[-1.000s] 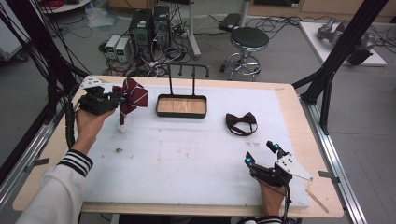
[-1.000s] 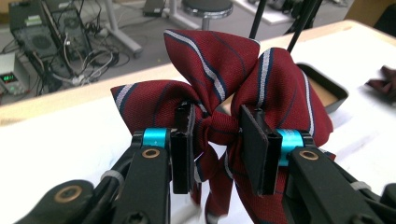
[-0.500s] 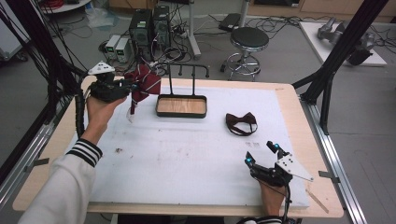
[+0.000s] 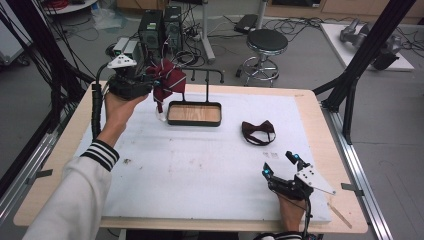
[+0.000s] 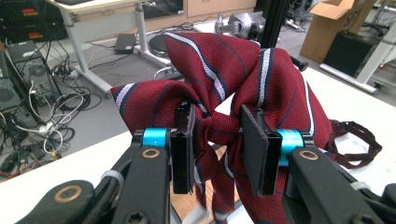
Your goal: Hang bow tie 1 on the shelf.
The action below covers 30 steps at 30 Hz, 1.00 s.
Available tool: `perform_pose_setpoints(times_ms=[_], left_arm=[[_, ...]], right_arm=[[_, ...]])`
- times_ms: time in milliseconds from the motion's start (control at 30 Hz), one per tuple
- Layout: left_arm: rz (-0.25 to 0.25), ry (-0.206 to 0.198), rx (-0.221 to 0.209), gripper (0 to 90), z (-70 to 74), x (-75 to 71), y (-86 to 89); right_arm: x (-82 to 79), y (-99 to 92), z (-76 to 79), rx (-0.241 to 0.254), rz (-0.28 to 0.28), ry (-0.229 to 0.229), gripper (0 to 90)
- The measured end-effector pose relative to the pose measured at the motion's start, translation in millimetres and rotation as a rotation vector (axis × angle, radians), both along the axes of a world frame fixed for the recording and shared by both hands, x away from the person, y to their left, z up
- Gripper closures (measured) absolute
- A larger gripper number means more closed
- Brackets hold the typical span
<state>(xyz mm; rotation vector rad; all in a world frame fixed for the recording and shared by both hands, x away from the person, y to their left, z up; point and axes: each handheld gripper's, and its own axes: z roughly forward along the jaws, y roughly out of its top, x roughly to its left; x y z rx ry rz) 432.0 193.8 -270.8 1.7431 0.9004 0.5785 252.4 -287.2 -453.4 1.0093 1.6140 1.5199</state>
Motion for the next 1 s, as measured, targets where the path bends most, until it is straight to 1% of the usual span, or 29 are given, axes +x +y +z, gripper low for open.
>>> perform_pose_setpoints(times_ms=[33, 67, 100, 133, 233, 267, 333, 600, 700, 733, 833, 867, 1000], left_arm=[[-0.002, -0.005, 0.006, 66.2, 3.0, 2.5, -2.5], [-0.002, -0.005, 0.006, 66.2, 3.0, 2.5, -2.5], [-0.006, -0.006, -0.017, 66.2, 5.2, 5.4, -3.9], [-0.006, -0.006, -0.017, 66.2, 5.2, 5.4, -3.9], [-0.010, -0.014, -0.039, 66.2, 7.5, 12.6, -7.4], [-0.010, -0.014, -0.039, 66.2, 7.5, 12.6, -7.4], [-0.015, -0.013, -0.062, 66.2, 7.8, 17.4, -9.2], [-0.019, -0.030, -0.087, 66.2, 10.3, 26.0, -14.1], [-0.011, -0.037, -0.089, 66.2, 11.3, 30.0, -14.0], [-0.006, -0.039, -0.107, 66.2, 11.7, 32.7, -12.5], [0.004, -0.041, -0.110, 66.2, 11.8, 35.8, -10.3], [0.009, -0.035, -0.117, 66.2, 11.3, 39.3, -8.3], [0.017, -0.034, -0.115, 66.2, 10.9, 44.3, -6.8]], right_arm=[[0.0, 0.0, 0.0, -0.001, 0.000, 0.000, 10.5], [0.2, -0.3, 0.0, -0.001, -0.001, -0.002, 10.4], [0.2, -0.4, 0.0, 0.000, 0.001, 0.000, 10.5], [0.2, -0.4, 0.0, 0.000, 0.001, 0.000, 10.5], [0.2, -0.4, 0.0, 0.000, 0.000, 0.000, 10.5], [0.2, -0.3, 0.0, -0.001, 0.000, 0.000, 10.5], [0.2, -0.3, 0.0, 0.002, -0.001, 0.000, 10.4], [0.1, -0.2, 0.0, 0.003, -0.003, 0.002, 10.5], [0.2, -0.4, 0.0, 0.003, -0.003, 0.001, 10.5], [0.4, -0.7, 0.0, 0.002, -0.004, -0.002, 10.4], [0.4, -0.7, 0.0, 0.003, -0.004, -0.001, 10.5], [0.5, -0.7, -0.1, 0.003, -0.003, -0.002, 10.5], [0.3, -0.7, 0.0, 0.008, -0.003, 0.004, 10.4]])
